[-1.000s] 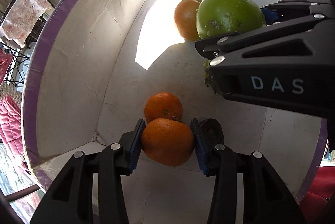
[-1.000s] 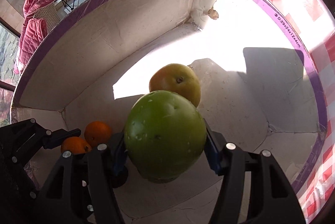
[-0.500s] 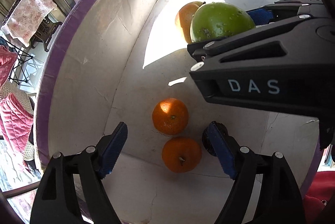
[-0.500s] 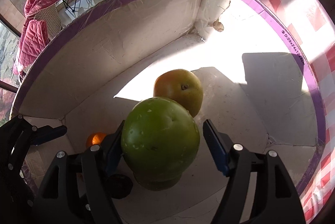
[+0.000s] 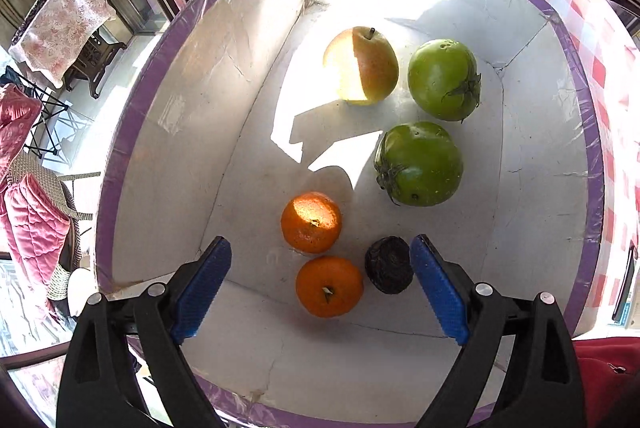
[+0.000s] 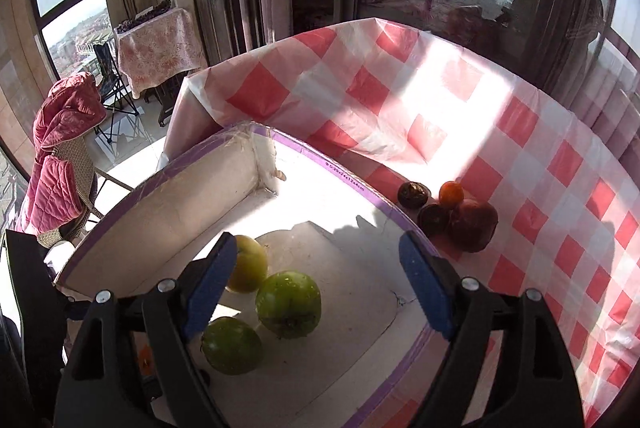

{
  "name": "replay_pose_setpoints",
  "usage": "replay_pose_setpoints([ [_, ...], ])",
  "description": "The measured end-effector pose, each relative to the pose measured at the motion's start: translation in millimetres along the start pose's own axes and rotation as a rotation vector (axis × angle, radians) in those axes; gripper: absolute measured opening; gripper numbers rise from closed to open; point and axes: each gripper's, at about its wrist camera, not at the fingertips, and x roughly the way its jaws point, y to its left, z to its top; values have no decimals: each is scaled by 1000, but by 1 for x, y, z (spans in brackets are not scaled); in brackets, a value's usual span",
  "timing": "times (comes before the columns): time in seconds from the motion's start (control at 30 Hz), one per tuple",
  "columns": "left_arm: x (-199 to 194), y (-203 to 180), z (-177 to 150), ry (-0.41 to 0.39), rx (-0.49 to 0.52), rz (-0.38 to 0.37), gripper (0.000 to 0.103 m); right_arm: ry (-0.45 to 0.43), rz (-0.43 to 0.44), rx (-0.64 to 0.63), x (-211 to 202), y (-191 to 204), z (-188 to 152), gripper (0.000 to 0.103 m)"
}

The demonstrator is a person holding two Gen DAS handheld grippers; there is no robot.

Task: Organize fruits
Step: 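Carry the tangerine and green fruit into the white box and release both, then grasp the dark red beet with the right tool while the left tool grasps a dark date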

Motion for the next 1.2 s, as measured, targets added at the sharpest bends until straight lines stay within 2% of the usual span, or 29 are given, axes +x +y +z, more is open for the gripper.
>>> replay_pose_setpoints([
  [0.1,-18,-10,7,-86,2,-18,88,-59,-38,125,-25,-58,-10,86],
  [0.17,-31,-20,17,-156,-4,-38,88,-63,-74,215,-32,-99,-24,87],
  [0.27,-47,-39,33,-246,-15,-74,88,28,-136,339,-17,-153,-50,87],
  [0.3,-45,-36,50,-267,-11,-84,88,64,-141,385,-10,-166,-63,87],
  [0.43,-45,-77,75,-275,37,-107,88,161,-70,521,26,-203,-82,87],
  [0.53,-38,-104,81,-252,62,-119,88,187,-25,542,55,-210,-74,87],
  [0.7,-30,-132,72,-237,93,-66,88,203,59,510,101,-209,-45,87],
  [0.8,-31,-139,64,-236,109,-14,88,217,76,511,126,-211,-33,87],
  [1.0,-41,-141,59,-252,67,44,88,264,94,574,164,-222,-20,87],
  [1.1,-51,-142,64,-281,51,60,88,285,106,630,176,-230,-20,81],
  [1.2,-61,-145,75,-305,31,66,88,326,94,583,182,-223,-19,80],
])
